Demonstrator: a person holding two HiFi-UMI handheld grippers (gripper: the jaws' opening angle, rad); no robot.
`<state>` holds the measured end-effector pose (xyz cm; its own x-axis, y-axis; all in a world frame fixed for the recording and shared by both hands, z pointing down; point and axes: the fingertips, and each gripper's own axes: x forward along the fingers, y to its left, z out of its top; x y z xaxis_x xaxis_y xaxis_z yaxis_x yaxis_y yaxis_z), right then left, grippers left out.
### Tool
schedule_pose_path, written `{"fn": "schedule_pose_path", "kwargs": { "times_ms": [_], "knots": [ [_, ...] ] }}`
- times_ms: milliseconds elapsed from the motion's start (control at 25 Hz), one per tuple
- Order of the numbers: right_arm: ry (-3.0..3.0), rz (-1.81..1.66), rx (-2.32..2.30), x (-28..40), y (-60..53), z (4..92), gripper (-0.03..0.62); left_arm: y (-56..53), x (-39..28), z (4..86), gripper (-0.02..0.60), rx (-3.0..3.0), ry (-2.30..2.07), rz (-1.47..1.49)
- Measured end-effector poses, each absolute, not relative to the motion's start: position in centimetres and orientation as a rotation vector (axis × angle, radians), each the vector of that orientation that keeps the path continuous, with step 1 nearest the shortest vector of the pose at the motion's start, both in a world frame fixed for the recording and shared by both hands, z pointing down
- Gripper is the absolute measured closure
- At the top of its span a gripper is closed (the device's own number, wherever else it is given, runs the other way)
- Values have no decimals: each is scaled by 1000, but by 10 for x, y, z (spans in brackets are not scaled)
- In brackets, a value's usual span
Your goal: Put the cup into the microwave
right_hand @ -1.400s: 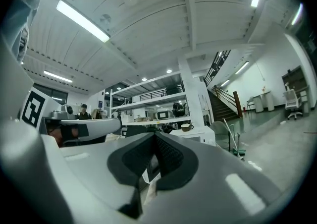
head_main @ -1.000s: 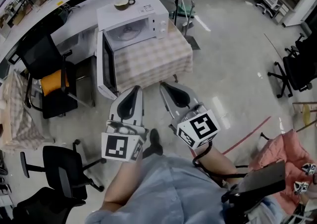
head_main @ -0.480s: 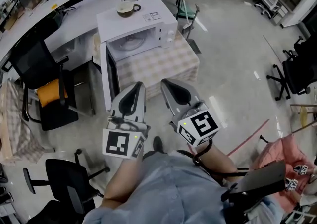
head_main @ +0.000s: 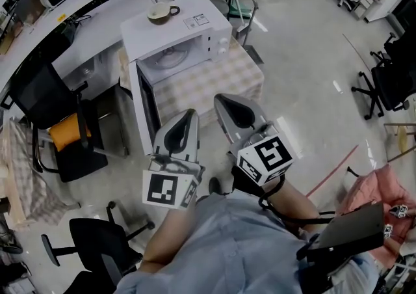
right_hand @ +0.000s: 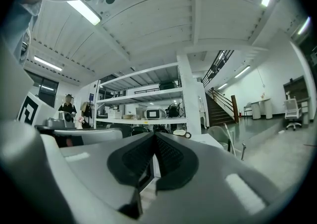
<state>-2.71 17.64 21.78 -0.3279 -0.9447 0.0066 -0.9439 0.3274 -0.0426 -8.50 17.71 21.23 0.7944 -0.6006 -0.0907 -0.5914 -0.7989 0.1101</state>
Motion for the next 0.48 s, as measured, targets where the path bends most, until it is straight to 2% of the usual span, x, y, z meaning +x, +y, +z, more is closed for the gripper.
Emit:
{"fn": "schedule_pose_path", "kwargs": {
  "times_ms": [480],
  "knots": [
    [2559,-27,-1719,8,117,214,592,116,-66,209,577,2891,-1116,-150]
  ]
}}
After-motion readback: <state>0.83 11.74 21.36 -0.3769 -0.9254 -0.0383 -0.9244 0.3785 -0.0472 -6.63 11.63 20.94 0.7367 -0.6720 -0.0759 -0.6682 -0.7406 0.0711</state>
